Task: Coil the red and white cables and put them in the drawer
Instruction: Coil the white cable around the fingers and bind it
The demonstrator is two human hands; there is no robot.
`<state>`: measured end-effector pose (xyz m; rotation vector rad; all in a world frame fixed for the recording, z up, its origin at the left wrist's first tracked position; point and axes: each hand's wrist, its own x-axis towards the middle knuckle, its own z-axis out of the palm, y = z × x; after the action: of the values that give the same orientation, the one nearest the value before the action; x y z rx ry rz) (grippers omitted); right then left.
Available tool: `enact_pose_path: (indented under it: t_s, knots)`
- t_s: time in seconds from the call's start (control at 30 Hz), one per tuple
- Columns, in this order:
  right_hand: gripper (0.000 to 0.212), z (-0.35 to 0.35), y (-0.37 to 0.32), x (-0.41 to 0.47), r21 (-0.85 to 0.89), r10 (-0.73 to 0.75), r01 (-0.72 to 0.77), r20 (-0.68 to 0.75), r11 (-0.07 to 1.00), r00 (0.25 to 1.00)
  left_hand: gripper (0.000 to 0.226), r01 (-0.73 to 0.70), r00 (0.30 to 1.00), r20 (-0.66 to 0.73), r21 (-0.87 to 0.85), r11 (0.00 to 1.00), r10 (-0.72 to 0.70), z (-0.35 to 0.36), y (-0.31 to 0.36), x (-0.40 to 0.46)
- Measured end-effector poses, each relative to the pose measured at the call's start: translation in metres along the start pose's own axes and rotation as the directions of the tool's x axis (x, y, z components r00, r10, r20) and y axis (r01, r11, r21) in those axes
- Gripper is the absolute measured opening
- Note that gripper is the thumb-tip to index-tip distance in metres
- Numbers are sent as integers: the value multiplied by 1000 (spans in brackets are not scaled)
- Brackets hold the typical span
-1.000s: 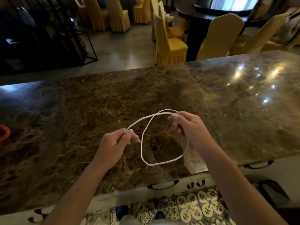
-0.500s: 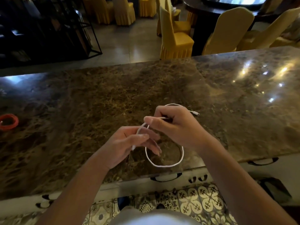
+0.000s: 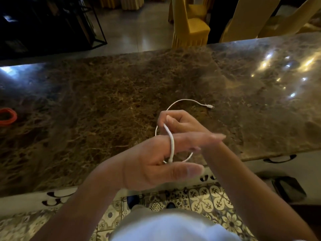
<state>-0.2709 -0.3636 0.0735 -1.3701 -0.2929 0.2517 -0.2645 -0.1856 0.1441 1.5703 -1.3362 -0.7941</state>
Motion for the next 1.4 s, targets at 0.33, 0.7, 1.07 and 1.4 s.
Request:
enact_pose_path:
  t_s: [0.33,0.7,1.07,1.4]
  knots:
    - [40,14,11,-14,-197,94,-120,-135,973,986,79,10,975,-223,18,1000,-6,-45,-22,-4]
    - [11,0,-59,-40,-687,123,-121,-46,717,991,74,342,938,-18,232,911,-347,-54,-72,-19]
    - [22,-12,-51,-3,-484,-39,103,140,869,989,44,300,931,167,159,941,-325,-19,-61,-4]
    - [29,-25,25,-1,-26,56,-57,-45,998,997,53,13,988,-149,-246,969,-51,-23,-36,-20]
